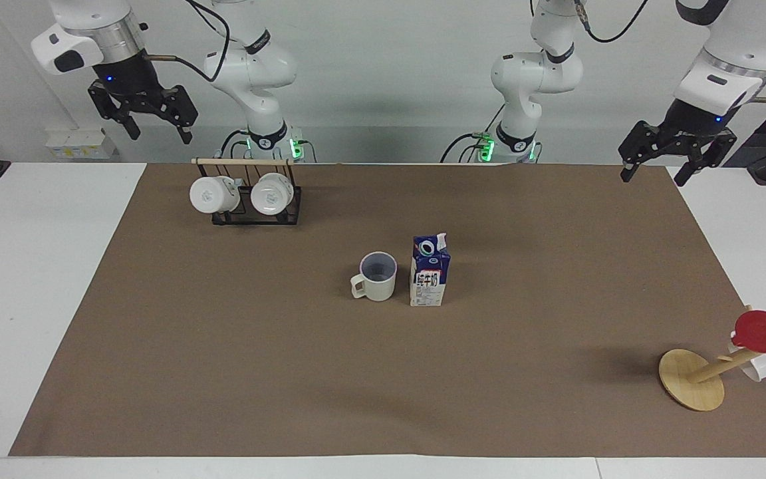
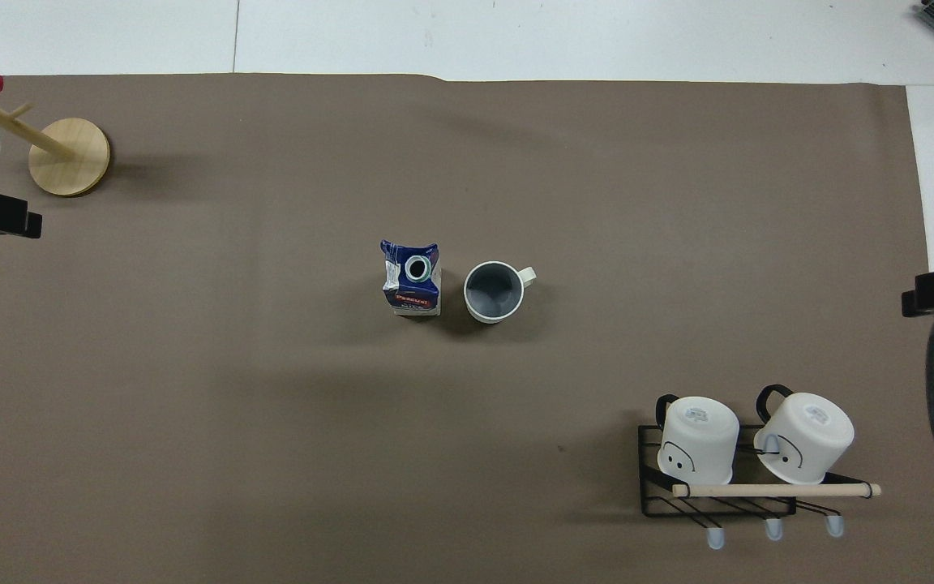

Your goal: Place cup and milk on table

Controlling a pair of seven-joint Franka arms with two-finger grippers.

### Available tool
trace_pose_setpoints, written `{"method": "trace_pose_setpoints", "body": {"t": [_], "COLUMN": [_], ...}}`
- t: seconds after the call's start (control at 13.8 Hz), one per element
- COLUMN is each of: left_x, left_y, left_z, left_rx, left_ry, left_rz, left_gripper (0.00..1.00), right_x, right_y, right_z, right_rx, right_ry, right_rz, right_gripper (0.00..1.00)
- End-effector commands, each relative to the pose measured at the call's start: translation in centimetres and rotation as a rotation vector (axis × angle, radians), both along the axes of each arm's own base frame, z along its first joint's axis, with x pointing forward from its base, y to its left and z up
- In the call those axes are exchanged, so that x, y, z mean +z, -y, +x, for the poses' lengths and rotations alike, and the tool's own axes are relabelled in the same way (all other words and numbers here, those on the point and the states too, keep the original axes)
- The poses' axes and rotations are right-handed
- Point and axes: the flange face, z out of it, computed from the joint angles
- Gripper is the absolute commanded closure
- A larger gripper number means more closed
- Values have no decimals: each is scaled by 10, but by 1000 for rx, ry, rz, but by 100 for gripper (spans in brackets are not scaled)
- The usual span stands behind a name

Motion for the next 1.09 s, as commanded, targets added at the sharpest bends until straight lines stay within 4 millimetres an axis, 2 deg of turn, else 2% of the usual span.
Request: {"method": "trace_pose_setpoints", "body": {"t": [0.0, 1.01], "left_x": [4, -2], "left_y": [-3, -2], "left_z": [-6, -10], "left_rx": [-6, -2], "left_ry": [-26, -42], "left_rz": [-5, -7], "left_gripper": [0, 0], "right_x": [2, 2], "right_y": [2, 2], "right_z": [-6, -6], "right_rx": [16, 16], "right_ry": [-3, -3], "right_rz": [7, 7], "right_gripper": [0, 0]}}
